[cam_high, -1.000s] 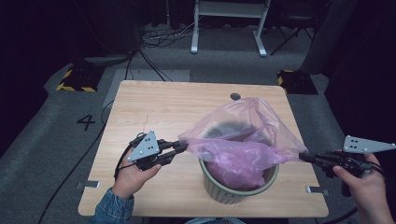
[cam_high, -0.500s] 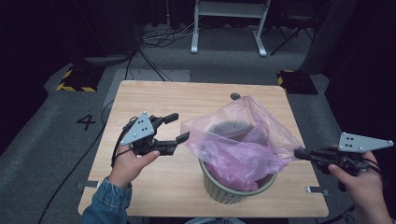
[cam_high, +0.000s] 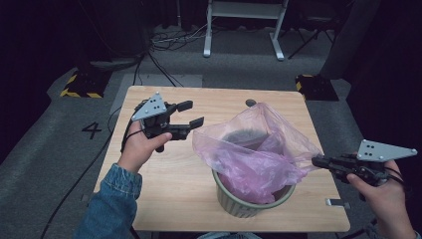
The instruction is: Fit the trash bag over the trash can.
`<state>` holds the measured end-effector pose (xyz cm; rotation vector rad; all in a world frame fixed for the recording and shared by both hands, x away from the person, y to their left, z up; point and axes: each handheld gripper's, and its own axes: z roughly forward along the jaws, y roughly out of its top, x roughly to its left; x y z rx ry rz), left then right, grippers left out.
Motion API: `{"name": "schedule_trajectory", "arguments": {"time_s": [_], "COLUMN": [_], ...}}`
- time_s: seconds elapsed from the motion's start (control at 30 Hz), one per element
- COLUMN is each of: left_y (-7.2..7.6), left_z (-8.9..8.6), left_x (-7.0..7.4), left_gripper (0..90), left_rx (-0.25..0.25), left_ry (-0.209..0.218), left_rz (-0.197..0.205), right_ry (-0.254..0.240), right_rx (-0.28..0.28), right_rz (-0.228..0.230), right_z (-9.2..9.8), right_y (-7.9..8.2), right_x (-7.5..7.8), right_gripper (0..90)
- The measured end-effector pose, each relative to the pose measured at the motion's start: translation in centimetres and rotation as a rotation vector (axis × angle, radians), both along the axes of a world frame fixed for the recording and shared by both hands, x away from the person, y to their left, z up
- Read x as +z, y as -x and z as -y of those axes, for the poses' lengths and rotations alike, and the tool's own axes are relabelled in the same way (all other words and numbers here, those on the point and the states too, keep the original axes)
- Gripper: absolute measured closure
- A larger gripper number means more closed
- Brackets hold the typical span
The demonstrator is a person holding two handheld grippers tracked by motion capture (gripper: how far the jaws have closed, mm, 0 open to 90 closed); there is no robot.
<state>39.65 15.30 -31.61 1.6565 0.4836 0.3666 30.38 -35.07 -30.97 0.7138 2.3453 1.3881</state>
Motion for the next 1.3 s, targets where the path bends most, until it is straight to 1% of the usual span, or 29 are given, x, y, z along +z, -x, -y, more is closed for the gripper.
{"name": "schedule_trajectory", "arguments": {"time_s": [0.1, 0.13, 0.17, 0.2, 0.23, 0.27, 0.33, 0.37, 0.47, 0.6, 0.7, 0.83, 0.9, 0.93, 1.0, 1.07, 1.13, 1.2, 1.27, 1.3], "left_y": [-0.5, -0.7, -0.8, -0.9, -0.9, -1.0, -0.9, -0.9, -0.3, 0.4, 0.7, 1.0, 1.0, 1.0, 1.0, 1.2, 1.5, 1.8, 2.0, 2.1], "left_z": [0.8, 1.1, 1.2, 1.4, 1.6, 1.7, 2.1, 2.2, 2.8, 3.2, 3.3, 3.5, 3.6, 3.6, 3.5, 3.5, 3.6, 3.6, 3.6, 3.5], "left_x": [-0.6, -1.0, -1.2, -1.4, -1.6, -1.8, -2.1, -2.2, -2.3, -2.5, -2.7, -3.1, -3.2, -3.3, -3.3, -3.1, -2.9, -2.5, -2.1, -1.9], "left_gripper": [33.0, 33.1, 33.2, 33.4, 33.3, 33.4, 33.8, 33.7, 32.8, 31.4, 31.1, 31.7, 37.8, 44.5, 56.8, 70.1, 77.1, 84.5, 88.3, 88.7], "left_rx": [-0.017, -0.008, -0.001, 0.009, 0.004, -0.008, -0.035, -0.048, -0.089, -0.133, -0.145, -0.155, -0.166, -0.170, -0.177, -0.178, -0.176, -0.177, -0.166, -0.160], "left_ry": [-0.047, -0.081, -0.101, -0.125, -0.139, -0.140, -0.125, -0.120, -0.118, -0.121, -0.128, -0.112, -0.105, -0.102, -0.096, -0.108, -0.119, -0.119, -0.117, -0.110], "left_rz": [-0.032, -0.041, -0.049, -0.051, -0.058, -0.072, -0.096, -0.106, -0.116, -0.123, -0.120, -0.125, -0.124, -0.120, -0.125, -0.122, -0.100, -0.075, -0.045, -0.034], "right_ry": [0.021, 0.031, 0.038, 0.039, 0.034, 0.028, 0.014, 0.000, -0.021, -0.015, -0.013, -0.016, -0.012, -0.010, -0.007, -0.005, -0.004, -0.008, -0.010, -0.010], "right_rx": [-0.008, -0.013, -0.021, -0.028, -0.036, -0.038, -0.033, -0.030, -0.007, 0.025, 0.052, 0.073, 0.084, 0.087, 0.094, 0.104, 0.120, 0.136, 0.143, 0.144], "right_rz": [0.019, 0.031, 0.060, 0.074, 0.085, 0.090, 0.097, 0.100, 0.110, 0.119, 0.133, 0.152, 0.156, 0.155, 0.158, 0.150, 0.150, 0.145, 0.143, 0.145], "right_z": [-0.2, -0.2, -0.3, -0.4, -0.4, -0.4, -0.5, -0.6, -1.1, -2.2, -3.1, -3.9, -4.4, -4.6, -5.0, -5.4, -5.7, -6.0, -6.2, -6.3], "right_y": [-0.2, -0.2, -0.3, -0.4, -0.5, -0.6, -1.0, -1.2, -1.8, -2.0, -1.9, -1.8, -1.9, -2.0, -2.2, -2.3, -2.4, -2.3, -2.3, -2.3], "right_x": [0.1, 0.1, 0.2, 0.3, 0.3, 0.4, 0.5, 0.6, 1.0, 1.5, 2.0, 2.8, 3.1, 3.2, 3.4, 3.5, 3.7, 3.9, 4.2, 4.4], "right_gripper": [81.7, 78.3, 70.2, 63.9, 56.4, 52.3, 45.6, 42.0, 41.0, 40.7, 39.7, 39.4, 40.0, 40.0, 40.0, 38.2, 35.4, 32.3, 30.6, 30.5]}}
